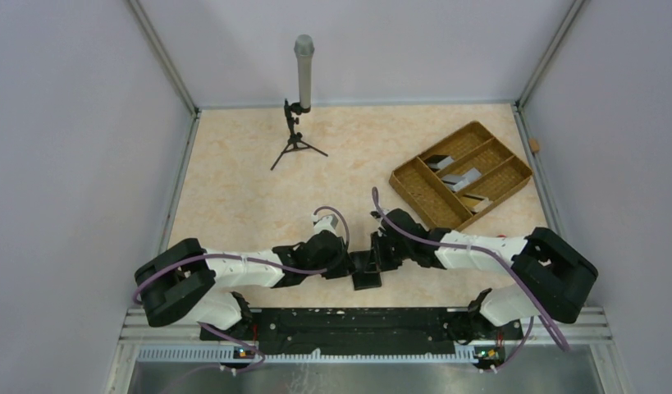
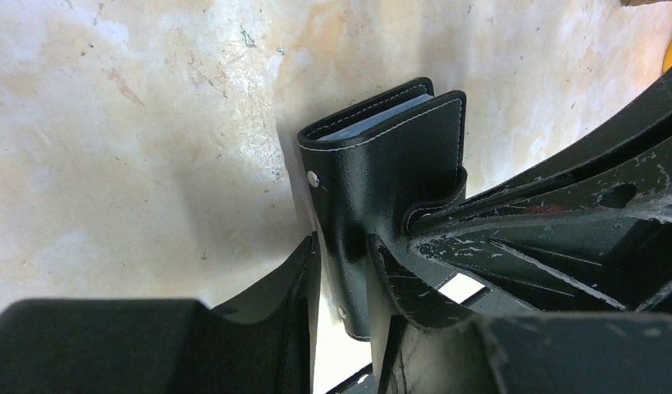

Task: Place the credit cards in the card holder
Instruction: Close the card holder at the center of the board.

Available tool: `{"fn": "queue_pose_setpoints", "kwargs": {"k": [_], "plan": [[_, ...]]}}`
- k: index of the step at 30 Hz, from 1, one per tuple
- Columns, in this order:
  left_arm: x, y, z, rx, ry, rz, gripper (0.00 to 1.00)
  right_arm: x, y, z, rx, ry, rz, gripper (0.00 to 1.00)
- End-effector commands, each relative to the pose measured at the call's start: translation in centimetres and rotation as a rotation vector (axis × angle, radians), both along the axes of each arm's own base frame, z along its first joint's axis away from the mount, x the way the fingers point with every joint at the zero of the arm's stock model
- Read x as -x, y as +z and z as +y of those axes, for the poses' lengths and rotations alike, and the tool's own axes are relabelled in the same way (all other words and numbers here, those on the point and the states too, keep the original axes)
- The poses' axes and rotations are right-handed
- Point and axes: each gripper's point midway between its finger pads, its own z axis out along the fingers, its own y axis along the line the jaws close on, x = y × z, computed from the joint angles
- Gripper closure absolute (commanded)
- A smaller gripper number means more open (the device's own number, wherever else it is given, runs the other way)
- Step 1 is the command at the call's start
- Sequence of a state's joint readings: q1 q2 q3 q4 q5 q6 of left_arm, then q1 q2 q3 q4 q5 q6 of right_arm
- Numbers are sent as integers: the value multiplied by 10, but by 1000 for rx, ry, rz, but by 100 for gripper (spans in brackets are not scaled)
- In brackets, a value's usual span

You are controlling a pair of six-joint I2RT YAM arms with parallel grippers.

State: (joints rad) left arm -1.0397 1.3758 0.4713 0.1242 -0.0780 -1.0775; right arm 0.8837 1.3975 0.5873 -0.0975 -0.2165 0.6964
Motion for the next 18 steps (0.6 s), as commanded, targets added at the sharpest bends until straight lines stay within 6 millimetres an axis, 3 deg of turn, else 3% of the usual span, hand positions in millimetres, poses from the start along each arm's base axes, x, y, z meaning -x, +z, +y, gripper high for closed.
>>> {"fn": "queue_pose_setpoints", "kwargs": {"k": [1,18], "plan": [[10,-23,22,-128,6,45,70,3,-43,-45,129,-79,35,100],[12,-25,22,-175,9,62,70,11,-73,-75,51,-200,124,100]]}}
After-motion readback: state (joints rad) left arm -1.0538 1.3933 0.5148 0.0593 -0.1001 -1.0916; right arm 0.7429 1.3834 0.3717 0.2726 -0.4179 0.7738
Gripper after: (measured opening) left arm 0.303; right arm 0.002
